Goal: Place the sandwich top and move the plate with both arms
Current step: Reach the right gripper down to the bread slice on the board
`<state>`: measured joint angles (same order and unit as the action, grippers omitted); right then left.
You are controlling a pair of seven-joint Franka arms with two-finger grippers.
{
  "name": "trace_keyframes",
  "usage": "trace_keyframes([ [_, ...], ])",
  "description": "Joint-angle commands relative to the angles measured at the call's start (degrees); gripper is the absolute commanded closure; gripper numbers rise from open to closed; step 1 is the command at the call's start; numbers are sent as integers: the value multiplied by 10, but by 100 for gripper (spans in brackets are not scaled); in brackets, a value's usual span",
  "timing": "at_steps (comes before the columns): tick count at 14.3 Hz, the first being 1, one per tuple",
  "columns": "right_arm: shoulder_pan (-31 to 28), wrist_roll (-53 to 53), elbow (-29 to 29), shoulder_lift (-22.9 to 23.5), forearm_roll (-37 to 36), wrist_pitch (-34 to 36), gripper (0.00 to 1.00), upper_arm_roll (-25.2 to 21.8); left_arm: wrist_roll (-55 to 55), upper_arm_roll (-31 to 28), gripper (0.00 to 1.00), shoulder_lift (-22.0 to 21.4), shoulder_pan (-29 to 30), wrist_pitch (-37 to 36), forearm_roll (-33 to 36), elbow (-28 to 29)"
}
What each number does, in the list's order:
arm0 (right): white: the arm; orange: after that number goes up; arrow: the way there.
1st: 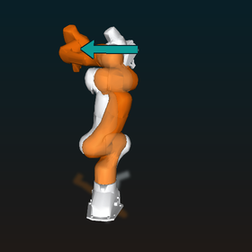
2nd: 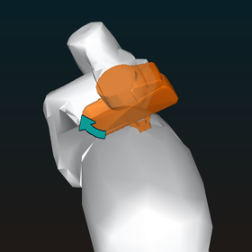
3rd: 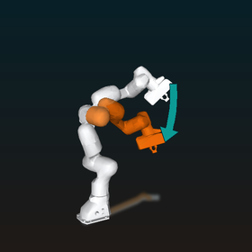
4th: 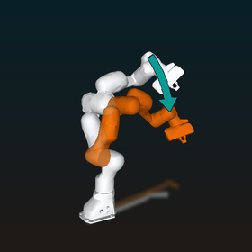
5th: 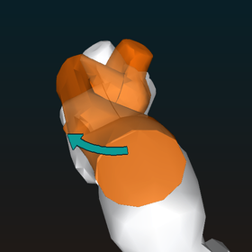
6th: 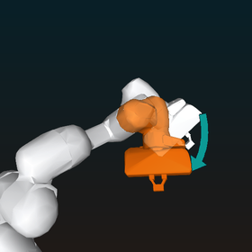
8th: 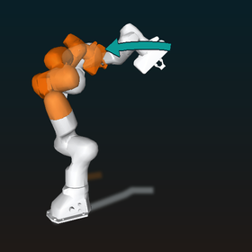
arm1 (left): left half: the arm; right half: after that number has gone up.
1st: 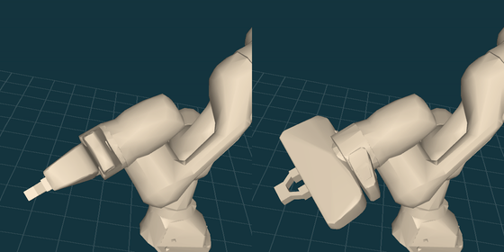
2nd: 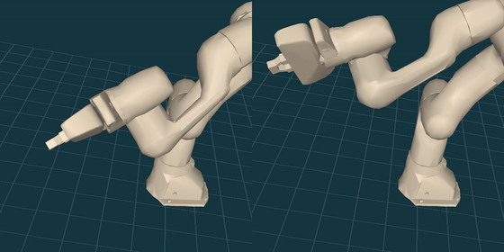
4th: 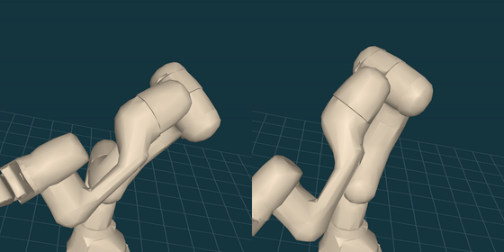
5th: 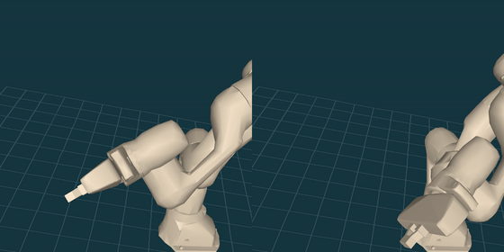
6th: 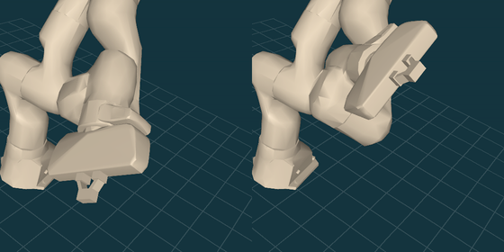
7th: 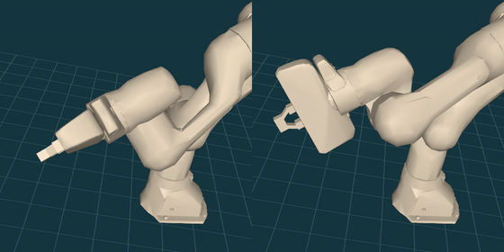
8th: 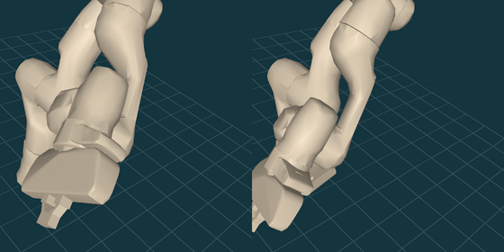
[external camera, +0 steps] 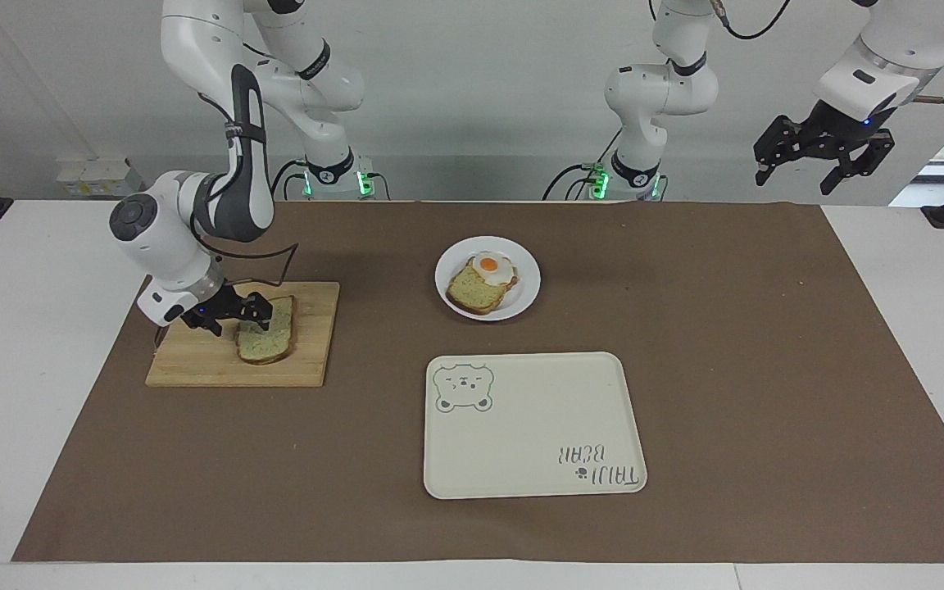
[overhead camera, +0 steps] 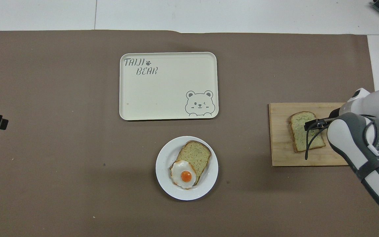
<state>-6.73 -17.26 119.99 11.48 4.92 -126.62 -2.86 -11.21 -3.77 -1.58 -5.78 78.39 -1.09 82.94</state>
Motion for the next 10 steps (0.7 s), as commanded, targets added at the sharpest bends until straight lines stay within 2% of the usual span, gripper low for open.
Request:
trace_keyframes([
  [1, -11, -22, 9, -5, 14, -10, 19, 6, 7, -4, 0, -17, -8, 5, 2, 21],
  [2, -16, -23, 9, -4, 14, -10, 27, 6, 7, -4, 0, -17, -9, 5, 2, 23],
  [9, -22, -30, 19, 0, 46, -16, 28, 6, 7, -3, 0, -17, -9, 5, 2, 23],
  [10, -22, -30, 19, 0, 46, -16, 41, 6, 7, -3, 0, -17, -9, 5, 2, 23],
])
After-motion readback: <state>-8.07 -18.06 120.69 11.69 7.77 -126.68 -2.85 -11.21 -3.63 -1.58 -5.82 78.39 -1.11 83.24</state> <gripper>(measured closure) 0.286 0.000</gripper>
